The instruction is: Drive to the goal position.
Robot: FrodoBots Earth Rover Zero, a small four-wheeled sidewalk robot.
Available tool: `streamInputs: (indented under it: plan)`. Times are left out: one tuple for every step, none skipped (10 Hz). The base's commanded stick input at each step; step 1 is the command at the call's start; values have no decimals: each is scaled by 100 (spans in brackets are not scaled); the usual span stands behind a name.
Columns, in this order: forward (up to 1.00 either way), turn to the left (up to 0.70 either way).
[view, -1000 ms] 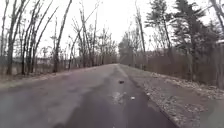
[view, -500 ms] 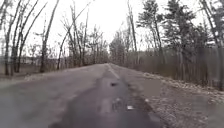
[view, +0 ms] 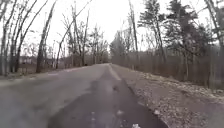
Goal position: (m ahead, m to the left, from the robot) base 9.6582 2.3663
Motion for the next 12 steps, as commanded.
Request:
streamInputs:
  plan:
    - [85,0]
    - [85,0]
    - [85,0]
    - [85,30]
    - [85,19]
    - [85,9]
    - [85,0]
    - [85,0]
    - [85,0]
    - [85,0]
    - [85,0]
    - [85,0]
